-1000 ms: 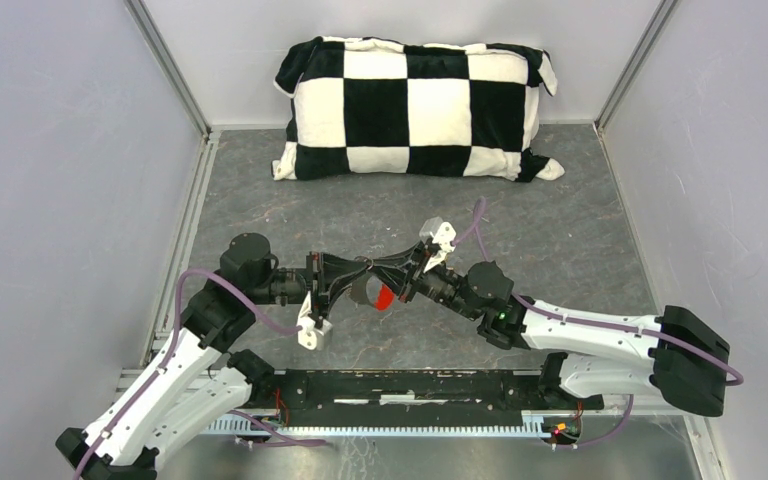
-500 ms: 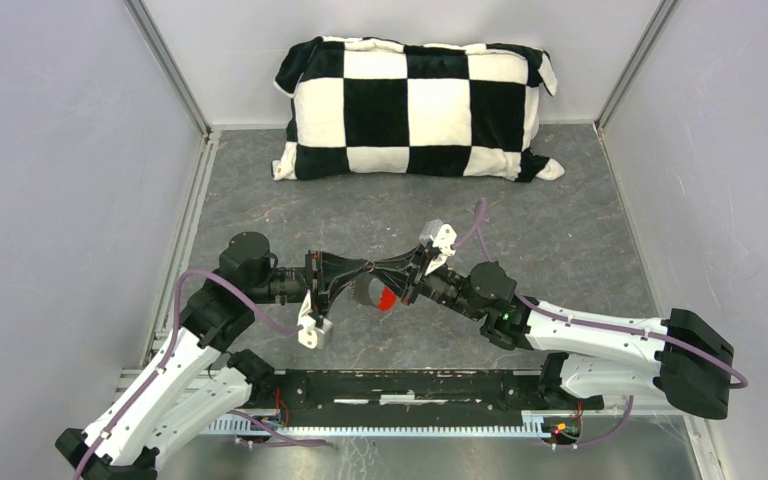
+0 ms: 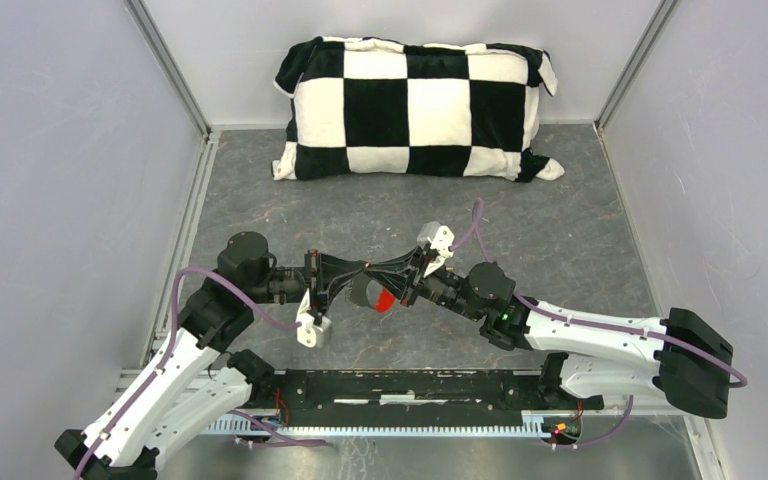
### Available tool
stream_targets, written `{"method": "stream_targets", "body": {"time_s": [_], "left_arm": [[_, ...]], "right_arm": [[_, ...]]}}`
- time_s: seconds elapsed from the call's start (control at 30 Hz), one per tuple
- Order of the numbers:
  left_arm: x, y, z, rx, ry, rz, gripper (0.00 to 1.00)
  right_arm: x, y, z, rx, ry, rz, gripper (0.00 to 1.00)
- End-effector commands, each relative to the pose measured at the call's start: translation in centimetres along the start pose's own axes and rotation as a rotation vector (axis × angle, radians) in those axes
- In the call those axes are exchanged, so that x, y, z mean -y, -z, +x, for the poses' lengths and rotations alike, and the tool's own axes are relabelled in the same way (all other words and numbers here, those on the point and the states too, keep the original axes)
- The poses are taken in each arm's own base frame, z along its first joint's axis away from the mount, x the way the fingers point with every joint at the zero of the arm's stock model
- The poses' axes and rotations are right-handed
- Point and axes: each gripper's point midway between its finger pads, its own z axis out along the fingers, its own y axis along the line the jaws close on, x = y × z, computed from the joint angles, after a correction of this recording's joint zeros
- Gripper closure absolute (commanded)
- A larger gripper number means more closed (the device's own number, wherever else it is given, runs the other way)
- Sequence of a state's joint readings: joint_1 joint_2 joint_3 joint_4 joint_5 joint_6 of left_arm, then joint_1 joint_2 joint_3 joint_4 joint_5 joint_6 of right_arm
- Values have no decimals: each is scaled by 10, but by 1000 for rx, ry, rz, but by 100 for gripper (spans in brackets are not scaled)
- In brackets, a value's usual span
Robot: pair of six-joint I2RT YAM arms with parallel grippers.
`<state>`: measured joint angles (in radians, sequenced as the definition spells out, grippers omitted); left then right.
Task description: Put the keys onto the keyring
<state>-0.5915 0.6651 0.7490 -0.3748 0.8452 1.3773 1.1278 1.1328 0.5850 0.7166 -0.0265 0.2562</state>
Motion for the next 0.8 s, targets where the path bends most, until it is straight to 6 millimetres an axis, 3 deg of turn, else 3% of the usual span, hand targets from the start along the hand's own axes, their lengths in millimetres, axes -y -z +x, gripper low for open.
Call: {"method": "stream_targets", "body": {"time_s": [0.0, 0.17, 0.3, 0.43, 0.77], "left_arm": [[-22, 2, -15, 43, -8, -50, 96], [-24, 3, -17, 46, 108, -59, 98], [-35, 3, -14, 33, 323, -115, 98], [-31, 0, -14, 36, 498, -108, 98], [-26, -4, -12, 31, 647, -101, 84]], "right_arm": [[-25, -6, -23, 57, 3, -96, 100], [-29, -3, -26, 74, 7, -114, 100], [-29, 0, -30, 89, 10, -109, 100], [-27, 2, -34, 104, 11, -92, 100], [-28, 2, -33, 101, 10, -90, 100]]}}
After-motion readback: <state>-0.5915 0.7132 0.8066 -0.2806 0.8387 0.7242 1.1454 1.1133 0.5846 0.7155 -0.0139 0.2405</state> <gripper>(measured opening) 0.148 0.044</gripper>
